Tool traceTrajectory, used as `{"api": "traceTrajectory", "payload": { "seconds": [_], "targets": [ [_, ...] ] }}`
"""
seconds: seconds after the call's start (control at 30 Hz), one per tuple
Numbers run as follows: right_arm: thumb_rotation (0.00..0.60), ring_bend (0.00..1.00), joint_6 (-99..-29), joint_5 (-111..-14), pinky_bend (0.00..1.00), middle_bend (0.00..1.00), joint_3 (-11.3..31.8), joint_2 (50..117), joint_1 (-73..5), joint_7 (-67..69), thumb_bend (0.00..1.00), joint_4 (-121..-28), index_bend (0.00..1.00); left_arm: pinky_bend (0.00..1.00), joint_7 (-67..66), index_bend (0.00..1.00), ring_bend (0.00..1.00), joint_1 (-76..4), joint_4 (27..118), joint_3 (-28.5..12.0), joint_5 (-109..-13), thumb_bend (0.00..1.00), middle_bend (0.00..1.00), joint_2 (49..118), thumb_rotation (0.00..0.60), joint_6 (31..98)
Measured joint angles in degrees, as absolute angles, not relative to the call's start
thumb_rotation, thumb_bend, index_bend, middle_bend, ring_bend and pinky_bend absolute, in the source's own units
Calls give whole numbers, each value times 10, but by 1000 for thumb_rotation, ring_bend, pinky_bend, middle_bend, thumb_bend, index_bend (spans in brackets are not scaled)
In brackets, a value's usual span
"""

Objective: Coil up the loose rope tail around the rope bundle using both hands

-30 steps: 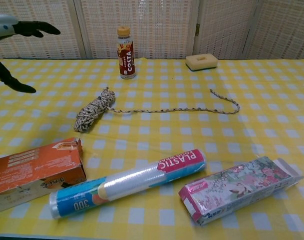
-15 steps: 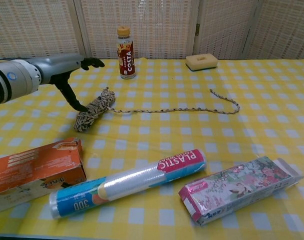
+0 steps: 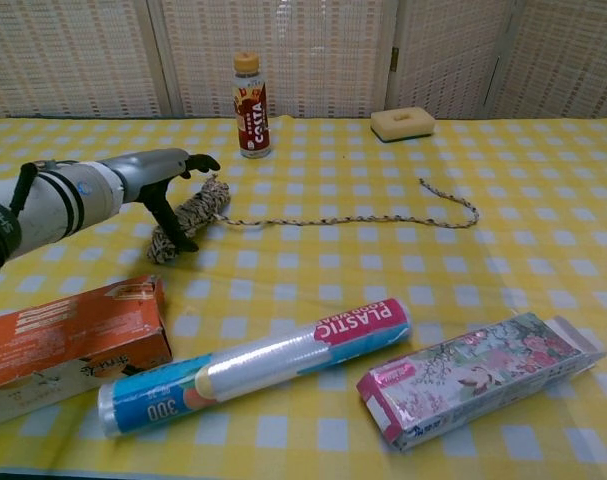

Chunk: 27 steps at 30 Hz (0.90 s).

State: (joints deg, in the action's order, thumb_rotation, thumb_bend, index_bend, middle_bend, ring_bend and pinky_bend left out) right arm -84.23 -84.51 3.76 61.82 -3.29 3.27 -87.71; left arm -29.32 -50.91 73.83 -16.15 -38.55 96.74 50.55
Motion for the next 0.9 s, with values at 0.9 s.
{"api": "traceTrajectory", "payload": {
  "seconds": [0.9],
  "targets": [
    [479, 0, -840, -844, 0, 0, 38, 620, -33, 39, 395, -876, 0, 217, -286, 341, 288, -496, 612, -166, -376, 184, 280, 990, 600, 496]
  ]
}}
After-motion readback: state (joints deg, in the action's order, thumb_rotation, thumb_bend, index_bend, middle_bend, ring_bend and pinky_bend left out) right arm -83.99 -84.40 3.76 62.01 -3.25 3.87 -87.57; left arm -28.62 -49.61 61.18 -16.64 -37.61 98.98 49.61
